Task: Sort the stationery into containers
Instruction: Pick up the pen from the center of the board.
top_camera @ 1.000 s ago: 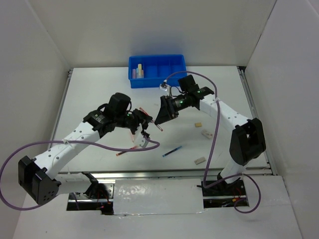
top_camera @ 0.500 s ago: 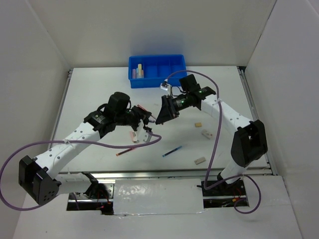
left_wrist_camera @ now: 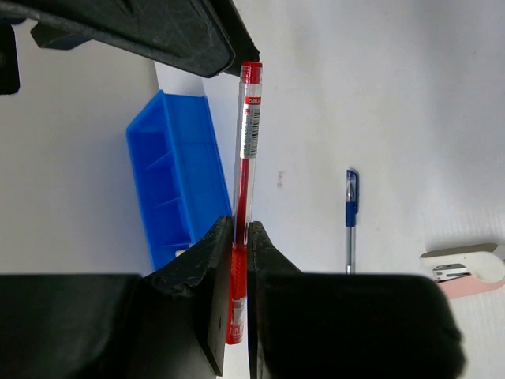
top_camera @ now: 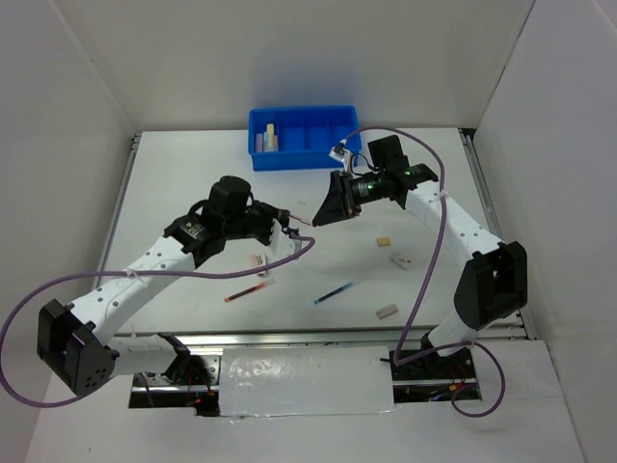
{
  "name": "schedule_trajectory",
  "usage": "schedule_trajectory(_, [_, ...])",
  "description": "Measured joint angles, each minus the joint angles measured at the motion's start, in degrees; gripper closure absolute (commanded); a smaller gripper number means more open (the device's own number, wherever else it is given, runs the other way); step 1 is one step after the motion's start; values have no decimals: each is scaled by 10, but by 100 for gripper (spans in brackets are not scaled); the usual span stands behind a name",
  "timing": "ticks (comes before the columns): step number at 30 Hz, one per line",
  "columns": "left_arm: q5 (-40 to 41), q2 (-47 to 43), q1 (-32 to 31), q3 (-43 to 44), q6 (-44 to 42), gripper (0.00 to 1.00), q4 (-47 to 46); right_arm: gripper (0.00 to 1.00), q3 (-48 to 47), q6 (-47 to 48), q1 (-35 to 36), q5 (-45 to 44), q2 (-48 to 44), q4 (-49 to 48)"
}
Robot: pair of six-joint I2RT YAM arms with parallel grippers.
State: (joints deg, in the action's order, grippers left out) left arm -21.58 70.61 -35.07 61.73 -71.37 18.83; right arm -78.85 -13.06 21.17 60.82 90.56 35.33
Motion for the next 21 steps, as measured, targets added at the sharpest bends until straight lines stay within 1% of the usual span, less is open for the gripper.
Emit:
schedule_trajectory(8, [14,14,0,0,40,100,-11,54,0,-8,1,0,0,-2])
schedule_trajectory(17, [14,15,-1,0,55,100,-27,54,0,-6,8,0,7,-1])
schedule_trajectory(21, [14,16,-1,0,57,100,-27,57,0,-6,8,-1,17,-1])
